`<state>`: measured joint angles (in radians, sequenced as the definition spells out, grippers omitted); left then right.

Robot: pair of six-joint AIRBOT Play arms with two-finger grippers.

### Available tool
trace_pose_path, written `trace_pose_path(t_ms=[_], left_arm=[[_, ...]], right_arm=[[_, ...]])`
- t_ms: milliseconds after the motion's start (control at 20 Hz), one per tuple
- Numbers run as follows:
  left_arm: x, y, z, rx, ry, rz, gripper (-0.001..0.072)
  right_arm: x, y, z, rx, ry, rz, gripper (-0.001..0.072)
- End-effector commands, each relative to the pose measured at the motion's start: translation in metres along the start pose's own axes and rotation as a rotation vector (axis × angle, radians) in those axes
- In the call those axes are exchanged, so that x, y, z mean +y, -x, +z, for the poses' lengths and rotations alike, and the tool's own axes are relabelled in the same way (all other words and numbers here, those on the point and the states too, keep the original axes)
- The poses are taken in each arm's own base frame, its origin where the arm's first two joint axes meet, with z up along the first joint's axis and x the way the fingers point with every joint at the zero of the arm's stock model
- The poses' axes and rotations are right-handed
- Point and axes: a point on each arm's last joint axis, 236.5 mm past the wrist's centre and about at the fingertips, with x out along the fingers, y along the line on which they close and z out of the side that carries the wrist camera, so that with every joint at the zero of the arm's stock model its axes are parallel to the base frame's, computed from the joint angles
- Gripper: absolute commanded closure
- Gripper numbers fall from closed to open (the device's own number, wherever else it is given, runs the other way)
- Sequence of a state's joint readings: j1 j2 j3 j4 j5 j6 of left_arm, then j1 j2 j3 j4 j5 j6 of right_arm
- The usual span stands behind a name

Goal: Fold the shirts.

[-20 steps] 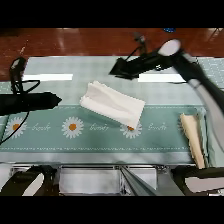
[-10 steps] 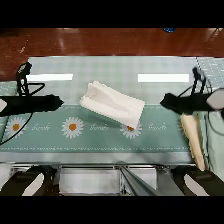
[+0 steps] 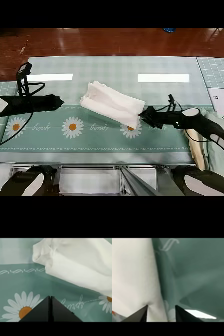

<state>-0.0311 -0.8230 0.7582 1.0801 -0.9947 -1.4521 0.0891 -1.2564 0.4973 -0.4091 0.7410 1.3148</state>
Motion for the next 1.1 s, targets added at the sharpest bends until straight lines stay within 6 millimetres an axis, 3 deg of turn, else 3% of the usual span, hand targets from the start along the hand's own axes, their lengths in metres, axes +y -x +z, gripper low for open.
trace_pose_path(t_ms=[0, 50, 100, 150, 250, 400, 600, 750, 900, 1050], left_arm=[[0.0, 0.0, 0.0, 0.0, 0.001, -0.001, 0.0688], [-0.001, 0.0, 0.0, 0.0, 0.004, -0.004, 0.0688], [-0.002, 0.0, 0.0, 0.0, 0.005, -0.007, 0.0688], [-0.002, 0.0, 0.0, 0.001, 0.005, -0.007, 0.0688], [-0.002, 0.0, 0.0, 0.001, 0.004, -0.007, 0.0688], [-0.002, 0.0, 0.0, 0.001, 0.004, -0.007, 0.0688], [-0.002, -0.001, 0.0, 0.002, 0.003, -0.008, 0.0688], [-0.002, -0.001, 0.0, 0.002, 0.002, -0.008, 0.0688], [-0.002, 0.0, 0.0, 0.001, 0.002, -0.008, 0.0688], [-0.002, 0.0, 0.0, 0.001, 0.002, -0.008, 0.0688]], right_arm=[[0.02, -0.035, 0.002, 0.068, 0.035, 0.053, 0.0307], [0.032, -0.043, 0.006, 0.08, 0.064, 0.061, 0.0349], [0.047, -0.049, 0.009, 0.093, 0.099, 0.081, 0.0447], [0.067, -0.05, 0.012, 0.107, 0.168, 0.112, 0.0671], [0.11, -0.041, 0.024, 0.094, 0.305, 0.168, 0.0694], [0.164, -0.011, 0.052, 0.067, 0.489, 0.115, 0.0694], [0.235, 0.06, 0.091, -0.057, 0.692, 0.002, 0.0694], [0.272, 0.125, 0.107, -0.133, 0.747, -0.012, 0.0694], [0.282, 0.192, 0.131, -0.252, 0.686, -0.003, 0.0694], [0.264, 0.257, 0.148, -0.353, 0.598, -0.028, 0.0694]])
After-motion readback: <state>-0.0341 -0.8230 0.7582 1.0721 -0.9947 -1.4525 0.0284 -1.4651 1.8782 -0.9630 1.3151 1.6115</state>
